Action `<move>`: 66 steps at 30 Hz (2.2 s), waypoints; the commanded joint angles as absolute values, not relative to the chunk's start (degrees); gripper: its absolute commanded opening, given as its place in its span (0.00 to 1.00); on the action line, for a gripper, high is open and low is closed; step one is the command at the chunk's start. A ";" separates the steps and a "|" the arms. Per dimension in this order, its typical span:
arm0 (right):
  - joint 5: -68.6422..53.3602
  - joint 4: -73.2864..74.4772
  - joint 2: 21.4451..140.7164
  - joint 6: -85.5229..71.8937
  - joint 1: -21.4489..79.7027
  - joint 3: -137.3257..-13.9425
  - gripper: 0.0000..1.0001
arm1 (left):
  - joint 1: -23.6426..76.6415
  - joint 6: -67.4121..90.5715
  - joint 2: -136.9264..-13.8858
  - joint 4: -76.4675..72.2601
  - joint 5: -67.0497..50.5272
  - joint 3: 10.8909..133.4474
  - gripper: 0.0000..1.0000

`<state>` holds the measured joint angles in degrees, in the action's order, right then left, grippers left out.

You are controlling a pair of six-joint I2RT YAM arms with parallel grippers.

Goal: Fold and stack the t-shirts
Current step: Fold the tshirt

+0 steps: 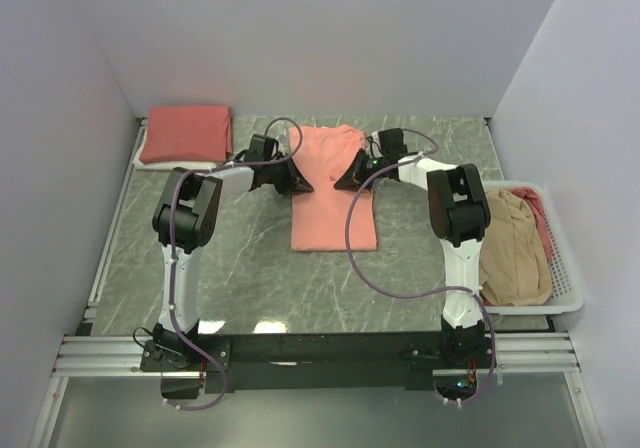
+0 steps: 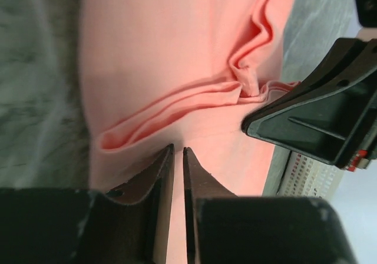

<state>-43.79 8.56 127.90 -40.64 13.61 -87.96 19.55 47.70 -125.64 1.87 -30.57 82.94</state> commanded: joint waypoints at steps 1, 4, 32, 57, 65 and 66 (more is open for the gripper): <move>-43.86 5.19 129.90 -42.53 11.08 -86.49 0.09 | 18.54 47.29 -127.00 3.68 -29.19 84.11 0.17; -42.98 4.31 130.78 -45.34 8.88 -84.64 0.08 | 18.19 47.64 -127.61 4.13 -27.95 83.59 0.16; -41.84 3.60 117.97 -46.67 0.35 -78.67 0.09 | 15.38 45.00 -120.42 8.79 -30.76 88.67 0.22; -33.22 -10.45 95.80 -44.56 11.43 -35.08 0.09 | 28.56 50.63 -93.07 -7.03 -19.43 40.79 0.34; -31.47 -8.71 89.22 -42.81 9.32 -30.85 0.11 | 28.48 49.05 -89.22 -3.26 -17.32 40.17 0.35; -30.94 -7.66 88.08 -42.37 9.14 -30.50 0.13 | 28.39 48.96 -88.51 -2.73 -16.62 40.17 0.35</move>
<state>-34.63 -10.11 92.36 -45.01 10.22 -32.18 28.71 50.22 -92.25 -3.36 -19.73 40.14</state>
